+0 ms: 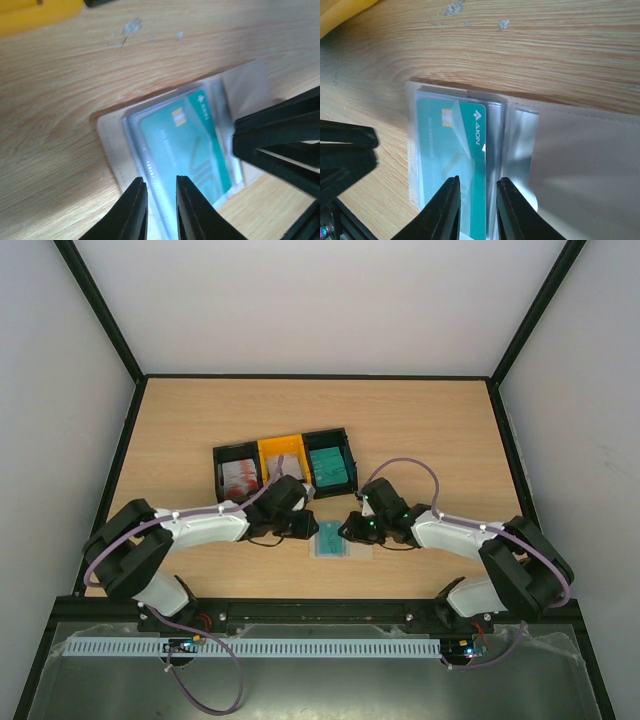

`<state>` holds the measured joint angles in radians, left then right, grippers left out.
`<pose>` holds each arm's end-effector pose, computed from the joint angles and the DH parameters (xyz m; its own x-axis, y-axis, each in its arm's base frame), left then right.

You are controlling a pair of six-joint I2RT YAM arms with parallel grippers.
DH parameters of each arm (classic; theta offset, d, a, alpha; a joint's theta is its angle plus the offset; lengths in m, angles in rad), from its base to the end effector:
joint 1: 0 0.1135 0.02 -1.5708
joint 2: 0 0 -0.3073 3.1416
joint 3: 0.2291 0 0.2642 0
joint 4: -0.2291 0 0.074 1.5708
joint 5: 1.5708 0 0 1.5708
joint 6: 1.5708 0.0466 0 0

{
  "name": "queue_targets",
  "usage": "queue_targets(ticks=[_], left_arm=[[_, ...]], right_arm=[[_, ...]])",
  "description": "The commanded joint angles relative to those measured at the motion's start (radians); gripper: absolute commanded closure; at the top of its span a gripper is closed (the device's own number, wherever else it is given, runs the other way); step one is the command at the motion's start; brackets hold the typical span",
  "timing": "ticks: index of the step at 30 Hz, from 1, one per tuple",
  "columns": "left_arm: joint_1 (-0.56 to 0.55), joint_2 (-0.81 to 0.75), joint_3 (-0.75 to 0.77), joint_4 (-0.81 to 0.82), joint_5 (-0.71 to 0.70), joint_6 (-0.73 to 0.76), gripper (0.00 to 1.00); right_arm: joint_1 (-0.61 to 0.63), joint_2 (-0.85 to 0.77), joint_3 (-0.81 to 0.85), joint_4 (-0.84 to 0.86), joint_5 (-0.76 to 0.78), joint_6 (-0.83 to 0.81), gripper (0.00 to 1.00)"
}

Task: Put the credit cards into the card holder
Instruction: Insert the credit card into the card holder.

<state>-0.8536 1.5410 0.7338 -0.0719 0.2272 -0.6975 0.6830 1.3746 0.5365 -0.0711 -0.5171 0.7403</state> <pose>0.1947 -0.2392 0.1843 -0.9203 0.1031 -0.3775 0.3100 0.7806 -0.5427 0.1772 0.1738 0.1734 -0.9808 -0.0421 -0.1905 -0.1661 0.6922 0.7024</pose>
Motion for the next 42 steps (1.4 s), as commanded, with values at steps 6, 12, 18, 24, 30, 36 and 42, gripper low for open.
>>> queue_targets(ticks=[6, 12, 18, 24, 30, 36, 42], left_arm=[[-0.003, -0.031, -0.009, 0.078, 0.011, -0.006, 0.68], [-0.002, 0.015, -0.018, 0.109, 0.064, -0.004, 0.69], [-0.003, 0.047, -0.016, 0.103, 0.086, -0.006, 0.66], [-0.002, 0.050, -0.015, 0.109, 0.104, -0.004, 0.65], [-0.002, 0.085, -0.003, 0.093, 0.117, -0.009, 0.62], [-0.002, 0.082, 0.003, 0.064, 0.091, -0.013, 0.57], [-0.002, 0.072, 0.015, 0.037, 0.090, -0.014, 0.56]], right_arm=[[0.017, 0.057, 0.014, -0.016, -0.026, -0.046, 0.84], [0.025, 0.095, -0.002, -0.012, -0.012, -0.045, 0.94], [0.026, 0.137, -0.005, -0.042, 0.041, -0.050, 0.98], [0.024, 0.148, -0.009, -0.044, 0.054, -0.050, 0.98], [0.026, 0.152, -0.011, -0.036, 0.054, -0.047, 0.98], [0.026, 0.159, -0.015, -0.030, 0.055, -0.044, 0.98], [0.025, 0.166, -0.015, -0.028, 0.054, -0.052, 0.98]])
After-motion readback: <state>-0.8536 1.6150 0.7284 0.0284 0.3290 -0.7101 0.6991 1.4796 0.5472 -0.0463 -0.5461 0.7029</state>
